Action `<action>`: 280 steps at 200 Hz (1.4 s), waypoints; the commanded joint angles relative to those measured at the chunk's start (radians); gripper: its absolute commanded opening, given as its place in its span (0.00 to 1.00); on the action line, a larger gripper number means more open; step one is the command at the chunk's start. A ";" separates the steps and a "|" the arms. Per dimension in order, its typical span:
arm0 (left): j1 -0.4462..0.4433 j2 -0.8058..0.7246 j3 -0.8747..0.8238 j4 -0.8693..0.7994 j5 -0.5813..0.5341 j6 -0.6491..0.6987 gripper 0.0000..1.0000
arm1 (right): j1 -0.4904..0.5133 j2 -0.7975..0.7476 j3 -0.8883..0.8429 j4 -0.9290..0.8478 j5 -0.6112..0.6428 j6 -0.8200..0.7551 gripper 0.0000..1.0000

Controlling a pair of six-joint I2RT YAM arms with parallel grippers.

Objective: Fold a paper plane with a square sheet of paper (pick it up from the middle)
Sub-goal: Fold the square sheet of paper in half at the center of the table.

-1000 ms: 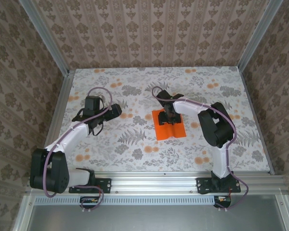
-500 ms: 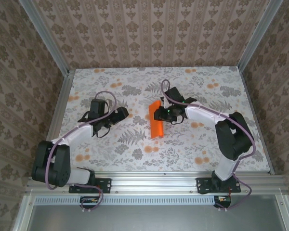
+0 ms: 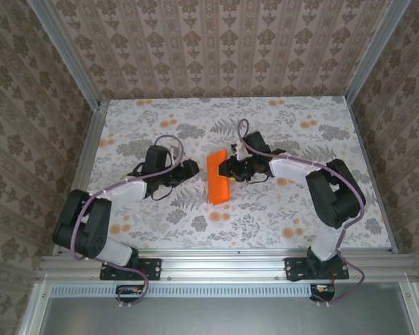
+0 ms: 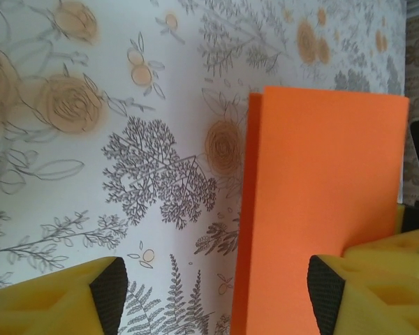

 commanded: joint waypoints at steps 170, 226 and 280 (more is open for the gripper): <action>-0.206 0.281 0.215 0.008 -0.015 0.014 0.25 | -0.083 0.116 -0.077 0.035 -0.028 -0.026 0.34; -0.219 0.344 0.236 -0.019 -0.019 0.017 0.14 | -0.084 0.116 -0.076 0.035 -0.028 -0.023 0.34; -0.225 0.382 0.268 -0.081 -0.041 0.028 0.10 | -0.085 0.106 -0.060 0.015 -0.032 -0.012 0.36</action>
